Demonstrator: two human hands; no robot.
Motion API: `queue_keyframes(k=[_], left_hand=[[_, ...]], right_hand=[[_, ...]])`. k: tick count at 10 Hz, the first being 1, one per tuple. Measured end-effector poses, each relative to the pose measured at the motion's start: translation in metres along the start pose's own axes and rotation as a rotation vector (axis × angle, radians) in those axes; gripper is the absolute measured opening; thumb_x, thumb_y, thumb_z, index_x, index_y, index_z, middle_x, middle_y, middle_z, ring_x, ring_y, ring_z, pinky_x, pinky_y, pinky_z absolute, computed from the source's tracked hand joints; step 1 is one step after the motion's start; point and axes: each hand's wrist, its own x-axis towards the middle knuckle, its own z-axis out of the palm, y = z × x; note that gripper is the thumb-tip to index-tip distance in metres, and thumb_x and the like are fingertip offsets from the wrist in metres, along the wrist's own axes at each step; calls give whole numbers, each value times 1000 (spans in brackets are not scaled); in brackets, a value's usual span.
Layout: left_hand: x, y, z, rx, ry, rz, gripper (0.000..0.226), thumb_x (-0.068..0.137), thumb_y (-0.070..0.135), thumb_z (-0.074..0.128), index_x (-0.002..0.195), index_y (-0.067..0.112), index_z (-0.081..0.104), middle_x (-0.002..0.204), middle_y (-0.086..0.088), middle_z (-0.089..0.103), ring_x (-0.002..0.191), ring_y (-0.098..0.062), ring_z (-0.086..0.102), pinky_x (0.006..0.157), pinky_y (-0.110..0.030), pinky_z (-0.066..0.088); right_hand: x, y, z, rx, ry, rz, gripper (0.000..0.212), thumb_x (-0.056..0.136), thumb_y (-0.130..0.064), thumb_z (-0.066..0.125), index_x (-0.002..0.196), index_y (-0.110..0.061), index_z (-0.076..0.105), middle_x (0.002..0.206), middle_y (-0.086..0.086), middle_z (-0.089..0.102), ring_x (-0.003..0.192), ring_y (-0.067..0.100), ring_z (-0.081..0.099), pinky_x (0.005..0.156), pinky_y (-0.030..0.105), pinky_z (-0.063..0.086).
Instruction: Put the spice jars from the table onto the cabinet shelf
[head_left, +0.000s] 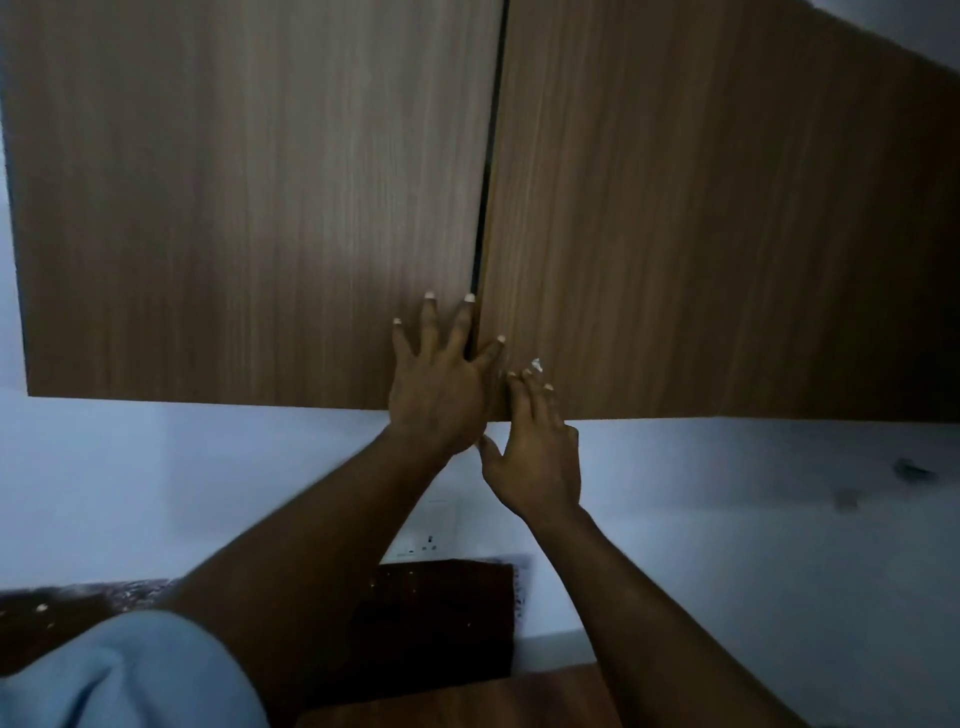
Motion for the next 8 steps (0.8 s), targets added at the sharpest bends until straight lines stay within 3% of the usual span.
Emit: queue_keyframes(k=[1, 3, 5, 8], left_hand=[[5, -16, 22, 109, -44, -26, 103, 82, 68, 61, 161, 40, 2, 164, -12, -30, 145, -53, -27, 113, -77, 7], [10, -25, 56, 172, 2, -35, 112, 81, 74, 57, 159, 38, -15, 161, -12, -37, 143, -52, -33, 115, -73, 6], [10, -27, 66, 175, -23, -41, 109, 83, 71, 57, 158, 38, -16, 161, -11, -38, 144, -51, -33, 116, -72, 6], [2, -13, 56, 139, -183, -75, 110, 84, 68, 59, 159, 37, -16, 162, -11, -35, 146, -49, -31, 115, -74, 6]], right_hand=[[16, 3, 17, -83, -118, -62, 85, 91, -59, 58, 159, -22, 24, 169, 0, 18, 155, 29, 16, 114, 52, 36], [23, 6, 47, -117, 8, -53, 81, 89, -63, 55, 154, -17, 39, 166, 2, 28, 153, 27, 24, 114, 46, 37], [25, 12, 60, -119, 20, -62, 79, 88, -63, 58, 152, -18, 43, 163, 2, 34, 151, 27, 30, 110, 47, 40], [30, 19, 18, -40, -240, -83, 84, 89, -67, 58, 156, -23, 34, 163, 0, 35, 150, 26, 31, 115, 50, 36]])
